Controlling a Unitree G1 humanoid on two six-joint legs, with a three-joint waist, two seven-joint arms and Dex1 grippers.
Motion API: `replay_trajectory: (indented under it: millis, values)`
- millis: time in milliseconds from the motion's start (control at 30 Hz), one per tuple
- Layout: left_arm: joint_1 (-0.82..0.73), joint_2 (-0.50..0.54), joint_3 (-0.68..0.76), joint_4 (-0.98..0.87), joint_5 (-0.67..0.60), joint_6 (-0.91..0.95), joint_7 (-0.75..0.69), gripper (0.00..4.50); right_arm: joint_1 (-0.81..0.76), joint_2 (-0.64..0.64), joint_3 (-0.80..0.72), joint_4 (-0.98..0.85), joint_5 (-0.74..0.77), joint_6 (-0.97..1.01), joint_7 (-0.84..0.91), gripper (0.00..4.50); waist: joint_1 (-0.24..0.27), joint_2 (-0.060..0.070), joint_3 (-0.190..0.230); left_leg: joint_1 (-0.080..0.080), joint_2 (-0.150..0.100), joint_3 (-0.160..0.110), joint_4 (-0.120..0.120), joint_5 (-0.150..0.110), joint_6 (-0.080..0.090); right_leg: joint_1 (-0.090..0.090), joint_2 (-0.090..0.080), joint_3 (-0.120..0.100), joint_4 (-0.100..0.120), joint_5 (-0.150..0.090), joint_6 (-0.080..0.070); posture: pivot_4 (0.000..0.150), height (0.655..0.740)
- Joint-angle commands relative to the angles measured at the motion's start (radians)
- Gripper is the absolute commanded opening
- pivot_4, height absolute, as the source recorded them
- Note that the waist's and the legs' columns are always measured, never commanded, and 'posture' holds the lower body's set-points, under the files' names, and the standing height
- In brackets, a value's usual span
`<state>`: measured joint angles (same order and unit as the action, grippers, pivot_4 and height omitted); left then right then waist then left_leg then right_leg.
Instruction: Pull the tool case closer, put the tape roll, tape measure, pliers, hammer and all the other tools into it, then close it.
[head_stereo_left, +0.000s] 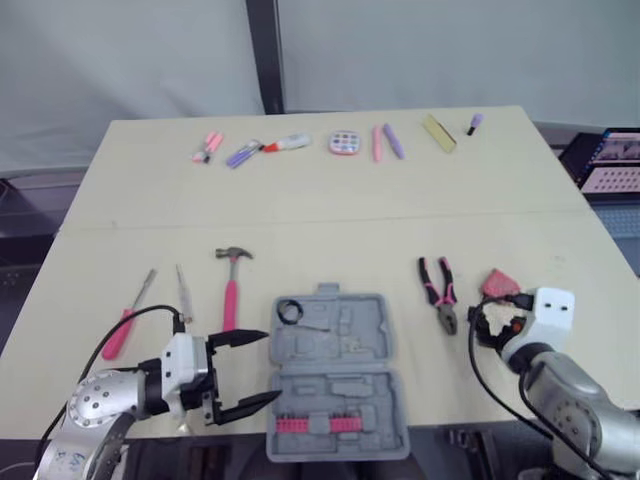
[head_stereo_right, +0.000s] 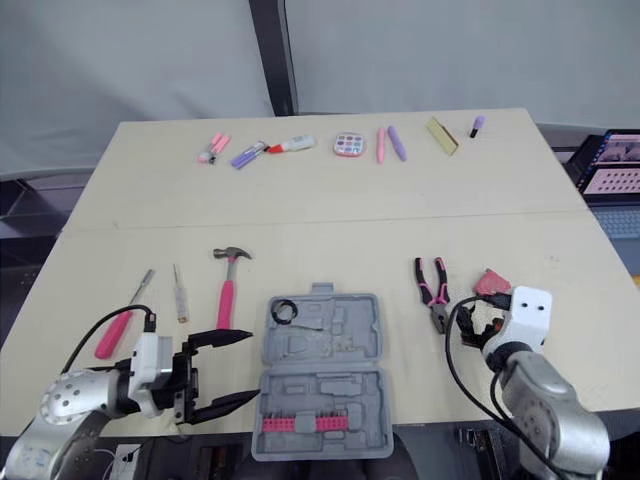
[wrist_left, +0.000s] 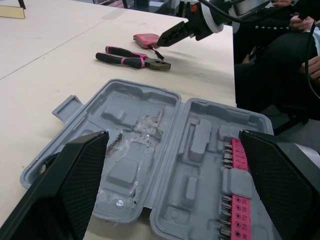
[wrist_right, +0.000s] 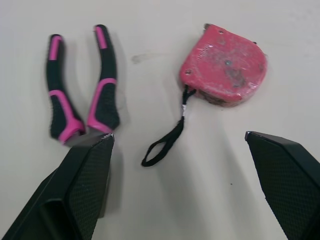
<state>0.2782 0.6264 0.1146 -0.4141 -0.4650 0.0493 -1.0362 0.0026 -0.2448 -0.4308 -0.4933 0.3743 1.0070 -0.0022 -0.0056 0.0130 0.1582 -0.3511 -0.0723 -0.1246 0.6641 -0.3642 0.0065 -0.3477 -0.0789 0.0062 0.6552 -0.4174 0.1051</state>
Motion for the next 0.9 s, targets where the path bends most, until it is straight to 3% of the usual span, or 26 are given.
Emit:
replay_trajectory:
  millis: [33,367,900]
  values:
    - [0.021,-0.008,0.006,-0.018,0.003,-0.022,0.015,4.50,-0.031,0.003,0.020,0.046,-0.046,-0.036,-0.035,4.44,-0.001,0.000,0.000,0.000,0.000,0.000,0.000,0.000,0.000,0.000,0.000,0.000,0.000,0.000,0.000,0.150,0.7400]
    - [0.077,-0.001,0.022,-0.045,0.005,-0.037,0.049,4.50,-0.126,0.038,0.049,0.207,-0.115,-0.101,-0.079,4.44,-0.012,0.001,0.000,-0.001,0.000,0.001,0.000,0.000,0.000,-0.003,0.000,0.000,0.005,0.000,0.000,0.150,0.7400]
    - [0.111,0.007,0.032,-0.098,-0.003,-0.014,0.094,4.50,-0.180,0.059,0.066,0.291,-0.145,-0.140,-0.091,4.44,-0.023,0.001,-0.001,0.000,0.000,0.001,0.000,0.000,0.000,-0.003,0.000,0.001,0.005,0.000,0.000,0.150,0.7400]
